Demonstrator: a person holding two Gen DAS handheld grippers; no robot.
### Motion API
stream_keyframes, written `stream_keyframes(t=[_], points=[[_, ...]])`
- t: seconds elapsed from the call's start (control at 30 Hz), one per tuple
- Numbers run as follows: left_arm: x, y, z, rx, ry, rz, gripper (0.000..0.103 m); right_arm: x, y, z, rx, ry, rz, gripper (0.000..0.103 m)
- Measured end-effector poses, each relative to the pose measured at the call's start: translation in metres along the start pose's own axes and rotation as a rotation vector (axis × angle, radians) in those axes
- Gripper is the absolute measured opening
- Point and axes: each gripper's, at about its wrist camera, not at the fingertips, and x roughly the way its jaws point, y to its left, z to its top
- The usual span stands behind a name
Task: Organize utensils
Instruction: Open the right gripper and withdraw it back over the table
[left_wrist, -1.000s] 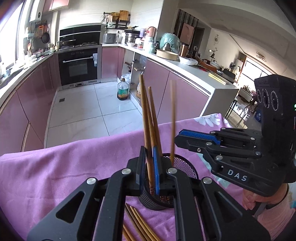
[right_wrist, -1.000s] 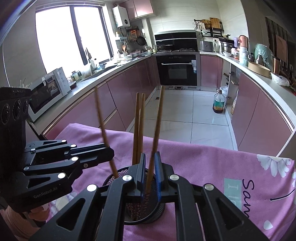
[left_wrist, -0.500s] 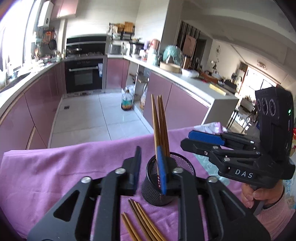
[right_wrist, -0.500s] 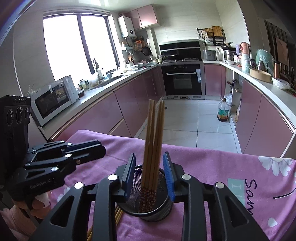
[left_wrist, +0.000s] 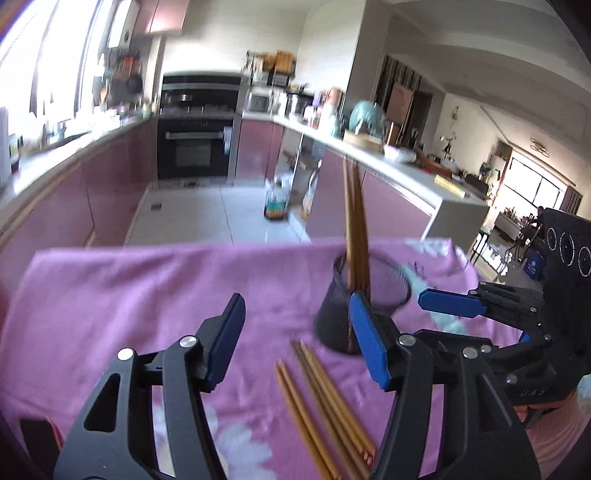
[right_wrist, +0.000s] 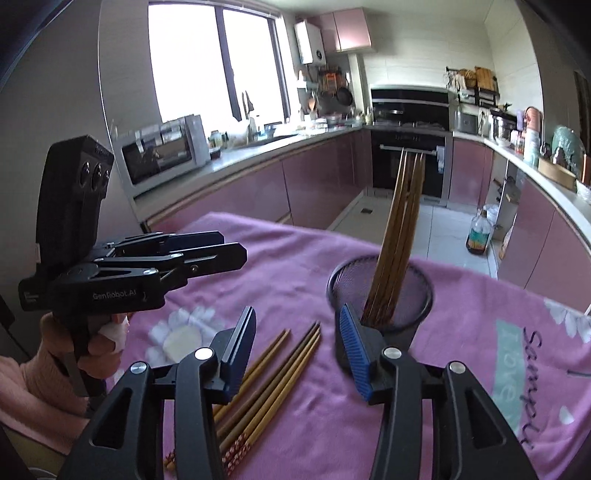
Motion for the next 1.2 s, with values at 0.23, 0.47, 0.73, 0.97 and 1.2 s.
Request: stream_keyframes(t=[0.23,0.47,0.73,0.97,1.2], points=[[0.024,0.015,-0.05,-0.009,0.13,0.049,0.056,0.035,0.008,-0.036,0.072,0.126,0.021,0.045],[0.037,0.016,-0.079,0.0,0.19,0.066,0.054,0.041,0.007,-0.056,0.103,0.167,0.006,0.045],[0.04,0.012,-0.095,0.017,0.235,0.073,0.052,0.048,0.005,-0.068,0.112,0.197,-0.011,0.044],[0.042,0.01,-0.105,0.025,0.257,0.078,0.051,0.05,0.007,-0.069,0.107,0.201,-0.024,0.042],[0.044,0.009,-0.109,0.035,0.268,0.082,0.051,0.051,0.005,-0.072,0.102,0.211,-0.03,0.039]])
